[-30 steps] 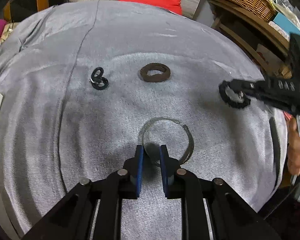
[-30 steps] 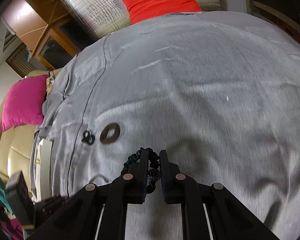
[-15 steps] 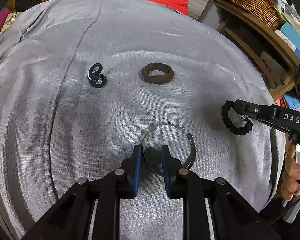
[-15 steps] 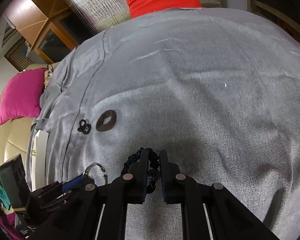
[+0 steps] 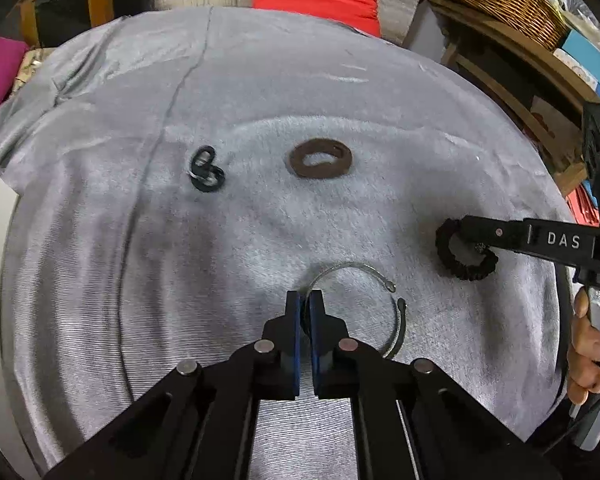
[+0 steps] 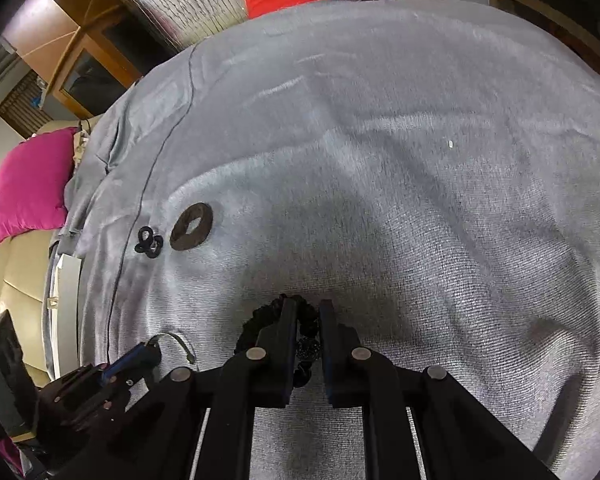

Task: Organize jewelry
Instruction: 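Carry the bangle in the left tool and scrunchie in the right tool to the white box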

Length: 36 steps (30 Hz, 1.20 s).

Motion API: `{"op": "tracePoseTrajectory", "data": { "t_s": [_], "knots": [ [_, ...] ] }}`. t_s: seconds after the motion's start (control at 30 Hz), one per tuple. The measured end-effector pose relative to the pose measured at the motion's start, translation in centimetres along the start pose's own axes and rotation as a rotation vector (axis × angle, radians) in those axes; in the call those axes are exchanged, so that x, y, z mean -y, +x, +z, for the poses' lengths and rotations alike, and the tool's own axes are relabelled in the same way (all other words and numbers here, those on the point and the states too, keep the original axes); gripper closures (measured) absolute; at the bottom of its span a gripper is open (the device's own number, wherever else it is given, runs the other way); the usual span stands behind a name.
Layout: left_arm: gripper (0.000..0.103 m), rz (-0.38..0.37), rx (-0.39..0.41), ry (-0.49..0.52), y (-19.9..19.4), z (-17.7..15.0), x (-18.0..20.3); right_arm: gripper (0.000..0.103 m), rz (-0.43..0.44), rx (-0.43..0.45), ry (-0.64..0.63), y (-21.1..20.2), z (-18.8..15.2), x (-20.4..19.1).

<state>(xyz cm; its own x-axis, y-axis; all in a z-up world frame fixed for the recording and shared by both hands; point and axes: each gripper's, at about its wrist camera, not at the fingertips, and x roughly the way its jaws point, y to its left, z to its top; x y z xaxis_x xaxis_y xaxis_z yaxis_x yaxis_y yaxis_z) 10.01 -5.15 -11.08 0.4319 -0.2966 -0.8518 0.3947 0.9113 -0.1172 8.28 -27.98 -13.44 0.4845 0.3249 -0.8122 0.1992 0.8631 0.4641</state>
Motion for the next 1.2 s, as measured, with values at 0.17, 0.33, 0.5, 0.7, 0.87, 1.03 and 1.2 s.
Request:
{"op": "tracePoseTrajectory", "data": {
  "t_s": [0.17, 0.33, 0.5, 0.7, 0.87, 1.03, 1.2],
  "knots": [
    [0.099, 0.020, 0.062, -0.002, -1.5, 0.1, -1.2, 0.091, 0.027, 0.038, -0.006, -0.7, 0.0, -0.6],
    [0.099, 0.049, 0.103, -0.022, -3.4, -0.2, -2.3, 0.091, 0.062, 0.079, -0.025, -1.2, 0.0, -2.2],
    [0.099, 0.093, 0.143, -0.027, -5.1, -1.1, -3.2, 0.091, 0.094, 0.107, -0.057, -1.4, -0.3, -4.2],
    [0.099, 0.150, 0.168, -0.066, -6.7, -1.8, -5.2, 0.091, 0.119, 0.121, -0.078, -1.2, -0.4, -5.8],
    [0.099, 0.243, 0.214, -0.081, -8.2, -2.3, -6.4, 0.091, 0.142, 0.135, -0.105, -1.2, -0.7, -7.1],
    [0.099, 0.283, 0.219, -0.112, -8.6, -2.6, -7.7, 0.091, 0.160, 0.145, -0.133, -1.3, -1.1, -8.3],
    [0.099, 0.311, 0.220, -0.131, -8.8, -2.8, -8.5, 0.091, 0.167, 0.140, -0.148, -1.0, -1.3, -9.0]
  ]
}}
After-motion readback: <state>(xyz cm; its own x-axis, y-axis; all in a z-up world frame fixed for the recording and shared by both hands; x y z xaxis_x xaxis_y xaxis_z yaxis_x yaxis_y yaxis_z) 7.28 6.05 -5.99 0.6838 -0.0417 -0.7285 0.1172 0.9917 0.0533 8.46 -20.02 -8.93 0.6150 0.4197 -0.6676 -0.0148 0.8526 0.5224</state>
